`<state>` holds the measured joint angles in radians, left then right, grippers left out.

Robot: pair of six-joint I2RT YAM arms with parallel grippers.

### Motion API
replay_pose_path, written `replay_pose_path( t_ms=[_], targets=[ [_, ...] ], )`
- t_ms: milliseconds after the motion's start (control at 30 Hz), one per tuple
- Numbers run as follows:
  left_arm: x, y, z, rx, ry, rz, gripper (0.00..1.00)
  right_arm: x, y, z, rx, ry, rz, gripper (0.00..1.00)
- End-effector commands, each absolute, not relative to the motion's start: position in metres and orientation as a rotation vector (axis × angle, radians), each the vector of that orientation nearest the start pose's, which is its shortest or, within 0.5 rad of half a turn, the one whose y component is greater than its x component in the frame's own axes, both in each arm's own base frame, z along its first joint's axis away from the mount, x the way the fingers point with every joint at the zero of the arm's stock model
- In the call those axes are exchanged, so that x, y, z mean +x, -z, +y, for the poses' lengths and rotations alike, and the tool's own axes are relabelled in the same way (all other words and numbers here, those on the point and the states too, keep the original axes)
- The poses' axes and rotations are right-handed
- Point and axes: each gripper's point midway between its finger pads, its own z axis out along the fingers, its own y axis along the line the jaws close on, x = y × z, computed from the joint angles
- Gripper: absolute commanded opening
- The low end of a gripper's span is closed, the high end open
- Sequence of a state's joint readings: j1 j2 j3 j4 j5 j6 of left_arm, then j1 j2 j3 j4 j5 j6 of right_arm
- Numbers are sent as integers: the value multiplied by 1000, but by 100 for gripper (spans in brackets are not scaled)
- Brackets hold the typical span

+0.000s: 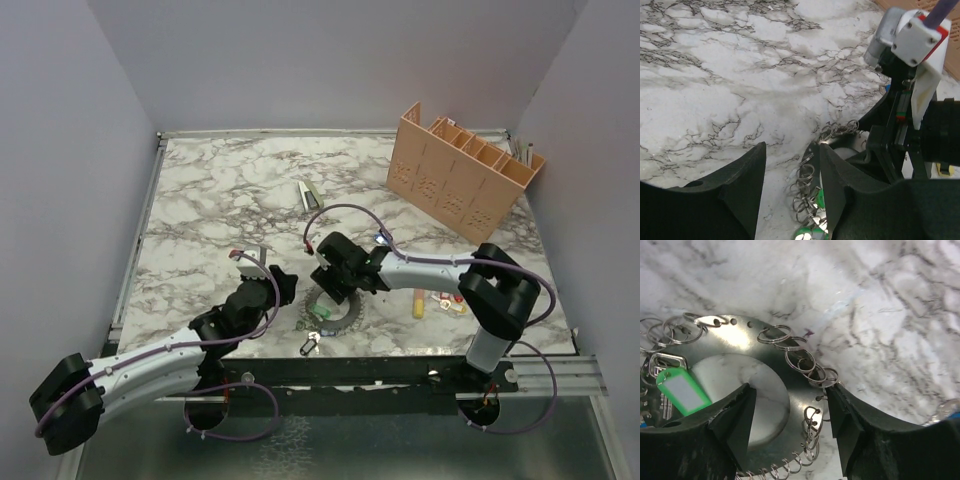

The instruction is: Remove the keys from the keyring

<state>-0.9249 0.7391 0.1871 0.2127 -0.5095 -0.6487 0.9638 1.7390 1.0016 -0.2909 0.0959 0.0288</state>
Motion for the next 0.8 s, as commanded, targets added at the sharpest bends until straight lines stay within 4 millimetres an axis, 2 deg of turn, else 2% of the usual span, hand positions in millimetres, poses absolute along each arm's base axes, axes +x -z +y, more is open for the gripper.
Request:
replay_pose_path(
  t_ms=[0,67,133,233,367,533,633,767],
  targets=[
    [215,-89,-190,-66,615,1933,48,258,-6,245,-1202,150,2362,64],
    [213,-86,-196,-35,637,1945,47,270,-19,248,-1184,133,2320,64],
    [211,-83,-203,-6,659,1965,46,275,-37,263,-1165,54,2277,64],
    [207,-78,-213,30,696,1994,44,270,-65,285,-1100,-136,2229,64],
    [206,-72,-221,57,717,2011,39,256,-91,302,-979,-361,2173,65],
    [212,-59,-235,91,706,2048,36,242,-103,309,-796,-560,2136,77],
    [207,-41,-252,157,728,2133,34,239,-105,310,-719,-616,2132,78],
    [190,-24,-269,185,813,2230,29,235,-99,310,-663,-656,2145,77]
  ],
)
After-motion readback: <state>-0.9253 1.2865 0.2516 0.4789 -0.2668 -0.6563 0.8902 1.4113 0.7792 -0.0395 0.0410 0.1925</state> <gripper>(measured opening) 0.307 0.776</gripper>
